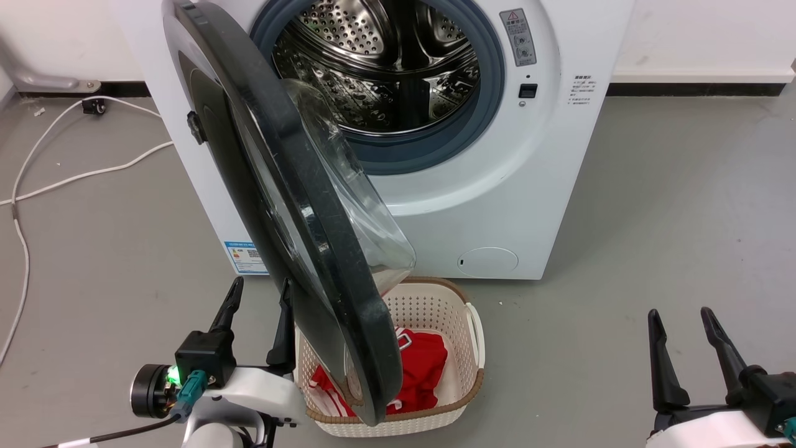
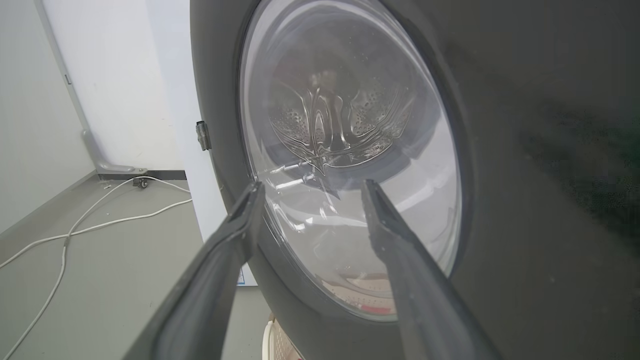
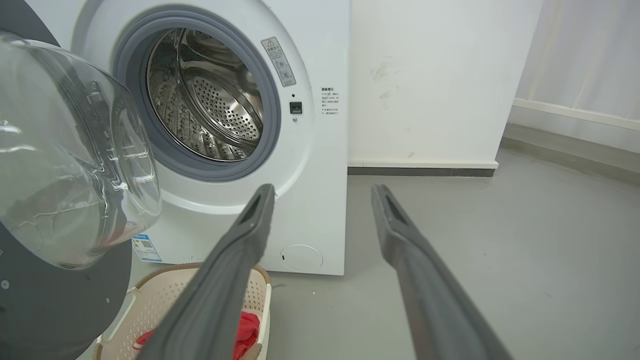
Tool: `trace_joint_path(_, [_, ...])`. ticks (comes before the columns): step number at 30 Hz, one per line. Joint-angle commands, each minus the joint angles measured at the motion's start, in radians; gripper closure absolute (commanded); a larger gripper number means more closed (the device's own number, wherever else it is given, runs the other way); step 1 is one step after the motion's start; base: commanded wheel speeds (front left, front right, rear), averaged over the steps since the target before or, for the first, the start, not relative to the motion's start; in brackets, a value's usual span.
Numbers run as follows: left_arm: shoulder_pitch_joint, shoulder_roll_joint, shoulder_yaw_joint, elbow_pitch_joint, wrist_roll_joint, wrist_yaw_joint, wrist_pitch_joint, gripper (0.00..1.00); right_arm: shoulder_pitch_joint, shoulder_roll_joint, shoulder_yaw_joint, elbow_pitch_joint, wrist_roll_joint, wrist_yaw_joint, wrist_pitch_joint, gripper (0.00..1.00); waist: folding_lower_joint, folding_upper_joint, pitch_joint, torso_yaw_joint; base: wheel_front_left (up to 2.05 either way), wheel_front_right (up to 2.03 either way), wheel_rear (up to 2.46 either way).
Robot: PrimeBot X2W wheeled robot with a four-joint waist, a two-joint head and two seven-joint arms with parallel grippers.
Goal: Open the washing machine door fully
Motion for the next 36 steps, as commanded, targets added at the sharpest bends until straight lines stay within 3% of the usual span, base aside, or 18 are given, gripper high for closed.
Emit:
trace_joint_path(1, [0.002,0.000,0.003,0.001,0.003,-0.003,-0.003,0.00,0.006,0.004,0.002,0.003,-0.004,-0.001,-0.006,0.00,0.0000,0.0000,0.000,-0.002,0.00,0.00,0.00])
trace_joint_path(17, [0.001,0.000,0.001,0.010,0.009,-0.005,-0.003,0.00,-0.008,0.004,-0.002,0.013,-0.011,-0.001,-0.013,0.00,0.0000,0.0000,0.003,-0.005,0.00,0.00,0.00])
trace_joint_path(18, [0.001,0.000,0.002,0.010,0.009,-0.005,-0.003,0.56,-0.009,0.004,-0.001,0.013,-0.011,-0.001,-0.014,0.00,0.0000,0.0000,0.003,-0.005,0.00,0.00,0.00])
trace_joint_path(19, [0.001,0.000,0.003,0.011,0.008,-0.005,-0.003,0.89,-0.010,0.004,-0.002,0.014,-0.011,-0.001,-0.015,0.00,0.0000,0.0000,0.003,-0.005,0.00,0.00,0.00])
trace_joint_path(20, [0.001,0.000,0.003,0.013,0.006,-0.007,-0.003,1.00,-0.010,0.004,-0.002,0.015,-0.012,-0.001,-0.015,0.00,0.0000,0.0000,0.003,-0.005,0.00,0.00,0.00])
trace_joint_path(36, [-0.014,0.000,0.033,-0.042,-0.021,-0.007,-0.003,1.00,-0.014,0.004,-0.002,0.031,-0.009,-0.001,-0.018,0.00,0.0000,0.0000,0.002,-0.003,0.00,0.00,0.00])
